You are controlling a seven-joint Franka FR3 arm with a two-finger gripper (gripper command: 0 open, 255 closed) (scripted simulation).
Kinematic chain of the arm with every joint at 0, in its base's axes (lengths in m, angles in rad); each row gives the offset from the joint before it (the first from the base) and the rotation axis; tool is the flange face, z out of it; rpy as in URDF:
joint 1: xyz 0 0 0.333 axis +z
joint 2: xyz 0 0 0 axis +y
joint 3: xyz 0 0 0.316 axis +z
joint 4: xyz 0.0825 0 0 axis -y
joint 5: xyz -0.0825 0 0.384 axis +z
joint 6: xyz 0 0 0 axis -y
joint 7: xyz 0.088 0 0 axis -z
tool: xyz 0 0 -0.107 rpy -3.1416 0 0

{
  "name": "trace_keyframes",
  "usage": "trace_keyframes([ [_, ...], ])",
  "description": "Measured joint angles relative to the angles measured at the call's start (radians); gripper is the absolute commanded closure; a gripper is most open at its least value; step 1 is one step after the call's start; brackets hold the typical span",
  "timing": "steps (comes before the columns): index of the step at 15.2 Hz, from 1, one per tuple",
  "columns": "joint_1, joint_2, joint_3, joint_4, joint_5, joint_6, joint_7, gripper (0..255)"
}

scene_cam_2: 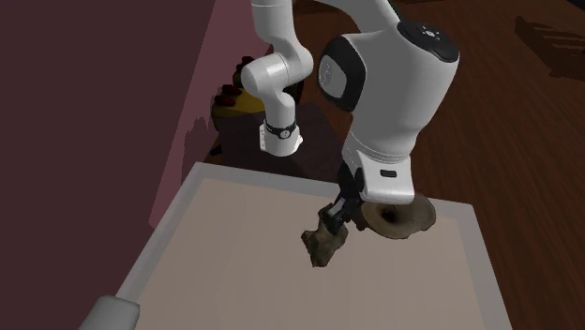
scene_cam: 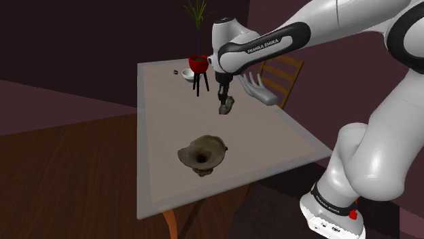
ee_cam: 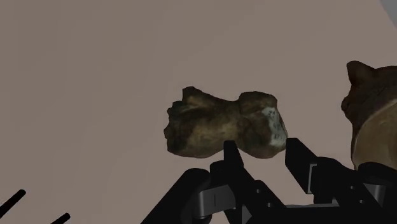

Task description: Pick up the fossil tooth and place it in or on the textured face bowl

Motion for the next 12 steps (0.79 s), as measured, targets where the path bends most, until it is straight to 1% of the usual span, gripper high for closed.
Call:
trace_keyframes([
  [5,0.058,-0.008,0.072,0.005,0.004,-0.035,0.124,255],
  [12,0.135,0.005,0.164,0.046,0.018,-0.093,0.279,255],
])
